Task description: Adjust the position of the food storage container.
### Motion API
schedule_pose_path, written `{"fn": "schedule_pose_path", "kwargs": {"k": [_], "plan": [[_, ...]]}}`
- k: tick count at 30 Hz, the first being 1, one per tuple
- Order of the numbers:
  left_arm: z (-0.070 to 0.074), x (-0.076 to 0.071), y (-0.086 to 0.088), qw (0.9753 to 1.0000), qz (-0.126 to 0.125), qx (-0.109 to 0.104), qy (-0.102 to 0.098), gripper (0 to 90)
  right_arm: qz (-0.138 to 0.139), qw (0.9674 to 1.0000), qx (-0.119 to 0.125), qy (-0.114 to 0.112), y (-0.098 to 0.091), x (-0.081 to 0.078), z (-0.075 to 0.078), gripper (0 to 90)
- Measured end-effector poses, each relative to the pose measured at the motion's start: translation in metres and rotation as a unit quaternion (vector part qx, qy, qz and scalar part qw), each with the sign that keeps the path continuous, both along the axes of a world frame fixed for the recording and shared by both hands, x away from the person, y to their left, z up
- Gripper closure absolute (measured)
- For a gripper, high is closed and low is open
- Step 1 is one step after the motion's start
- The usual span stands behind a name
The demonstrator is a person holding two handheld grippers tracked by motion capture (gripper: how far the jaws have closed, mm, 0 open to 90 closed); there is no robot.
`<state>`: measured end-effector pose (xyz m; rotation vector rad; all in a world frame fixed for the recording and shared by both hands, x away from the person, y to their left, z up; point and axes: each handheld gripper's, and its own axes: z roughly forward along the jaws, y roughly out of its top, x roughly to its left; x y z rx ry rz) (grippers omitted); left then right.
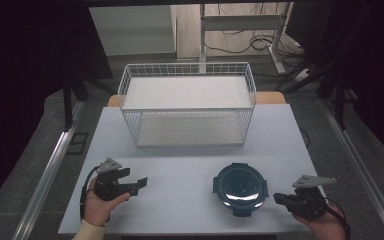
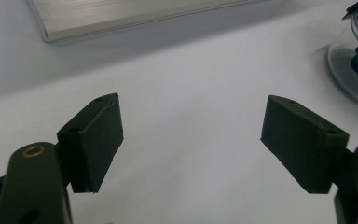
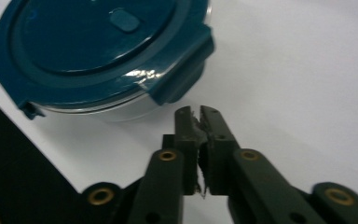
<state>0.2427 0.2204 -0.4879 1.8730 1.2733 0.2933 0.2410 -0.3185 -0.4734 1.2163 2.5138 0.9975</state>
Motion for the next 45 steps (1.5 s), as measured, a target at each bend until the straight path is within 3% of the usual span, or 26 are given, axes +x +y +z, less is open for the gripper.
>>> {"fn": "schedule_pose_path", "kwargs": {"k": [10, 19, 25, 35, 45], "plan": [[-0.001, 0.001, 0.0, 1.0, 0.002, 0.003, 0.004, 20.3, 0.026, 0.9991, -0.026, 0.019, 0.017, 0.0, -0.008, 89.8], [-0.001, 0.001, 0.0, 1.0, 0.001, -0.002, 0.006, 20.3, 0.041, 0.9987, -0.027, 0.012, 0.024, 0.002, -0.01, 89.8], [-0.001, 0.001, 0.0, 1.0, 0.0, -0.003, 0.008, 20.8, 0.047, 0.9979, -0.045, 0.007, 0.031, 0.005, -0.014, 89.9], [-0.003, 0.002, 0.0, 0.9999, -0.001, -0.001, 0.01, 20.8, 0.047, 0.9963, -0.069, -0.023, 0.036, 0.008, -0.014, 89.9], [-0.005, 0.003, 0.001, 0.9999, 0.0, -0.001, 0.015, 20.9, 0.059, 0.9951, -0.075, -0.024, 0.05, 0.01, -0.014, 89.9]]}}
